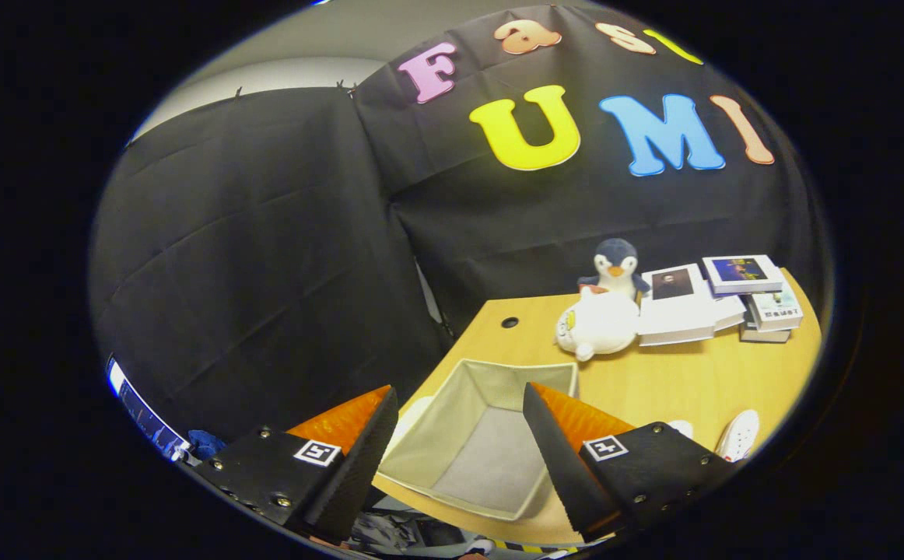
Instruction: Open the storage box then place both shoes into the box .Put the left shoe in first, then the right shoe, with the right side of both shoes facing outward in a uniform manner.
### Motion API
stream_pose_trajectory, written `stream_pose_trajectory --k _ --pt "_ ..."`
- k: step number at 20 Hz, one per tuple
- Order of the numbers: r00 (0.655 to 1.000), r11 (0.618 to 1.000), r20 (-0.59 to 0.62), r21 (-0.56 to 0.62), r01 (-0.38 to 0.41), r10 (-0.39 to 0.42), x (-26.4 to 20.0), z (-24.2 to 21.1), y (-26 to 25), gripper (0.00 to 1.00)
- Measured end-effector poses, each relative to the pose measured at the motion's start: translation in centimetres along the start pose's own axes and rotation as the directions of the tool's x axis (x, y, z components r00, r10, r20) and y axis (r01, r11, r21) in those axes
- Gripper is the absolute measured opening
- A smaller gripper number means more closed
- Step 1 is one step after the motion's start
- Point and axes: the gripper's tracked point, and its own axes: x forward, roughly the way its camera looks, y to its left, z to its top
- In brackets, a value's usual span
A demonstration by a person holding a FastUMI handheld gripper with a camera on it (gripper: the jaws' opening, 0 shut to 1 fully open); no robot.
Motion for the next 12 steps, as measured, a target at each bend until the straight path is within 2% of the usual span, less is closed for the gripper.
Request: stream_pose_trajectory --k 6,12 --pt "0.991 0.991 0.018 0.016 0.132 -0.133 -2.4 -0.5 -7.8 0.98" --pt "0.967 0.967 -0.023 0.018 0.256 -0.256 -3.4 -3.4 -15.0 0.98"
